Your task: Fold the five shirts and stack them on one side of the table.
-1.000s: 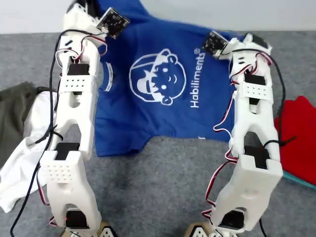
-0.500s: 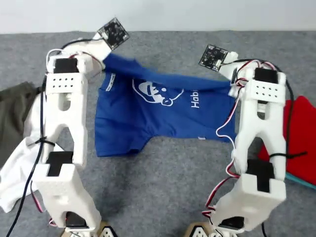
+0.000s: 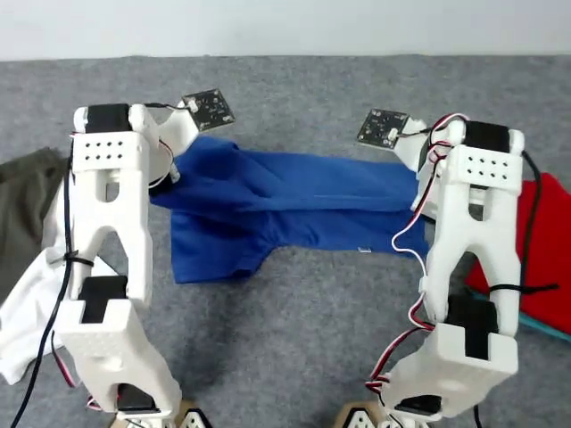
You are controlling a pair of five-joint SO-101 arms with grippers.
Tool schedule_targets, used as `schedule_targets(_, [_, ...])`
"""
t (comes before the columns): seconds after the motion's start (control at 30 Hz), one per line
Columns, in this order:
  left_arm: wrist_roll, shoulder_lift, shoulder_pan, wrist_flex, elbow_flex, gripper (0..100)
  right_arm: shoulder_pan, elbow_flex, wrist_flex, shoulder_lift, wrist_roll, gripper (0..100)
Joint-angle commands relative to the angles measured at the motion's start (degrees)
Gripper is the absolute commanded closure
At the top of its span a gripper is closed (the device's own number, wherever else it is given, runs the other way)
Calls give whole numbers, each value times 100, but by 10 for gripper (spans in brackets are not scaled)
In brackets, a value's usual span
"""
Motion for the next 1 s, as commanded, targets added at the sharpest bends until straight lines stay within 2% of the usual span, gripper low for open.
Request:
schedule_targets(0.0, [-53, -70, -79, 202, -48, 985, 57, -255, 242, -163, 62, 978])
schedule_targets(0.1, [-53, -79, -79, 510, -84, 976, 57, -273, 426, -189, 53, 898])
schedule_targets(0.23, [-44, -325, -246, 580, 40, 901, 189, -299, 629, -207, 18, 775])
schedule_targets(0.47, [-44, -1653, -176, 563, 796, 836, 330, -360, 505, -198, -123, 775])
schedule_targets(0.57, [-26, -2084, -70, 457, 919, 834, 295, -440, 119, -136, -519, 775])
schedule_targets(0.6, [114, -2127, -9, 246, 919, 836, 259, -440, -145, -127, -765, 777])
schedule_targets(0.67, [835, -2084, 62, -422, 919, 838, 136, -440, -743, -13, -1310, 814])
schedule_targets(0.8, [2725, -1538, 88, -2189, 919, 931, -154, -475, -1727, 576, -2224, 983])
schedule_targets(0.87, [3253, -1143, 123, -2699, 892, 991, -277, -484, -2000, 892, -2602, 978])
schedule_targets(0.97, [3763, -484, 229, -3156, 884, 986, -444, -484, -2431, 1393, -3033, 991])
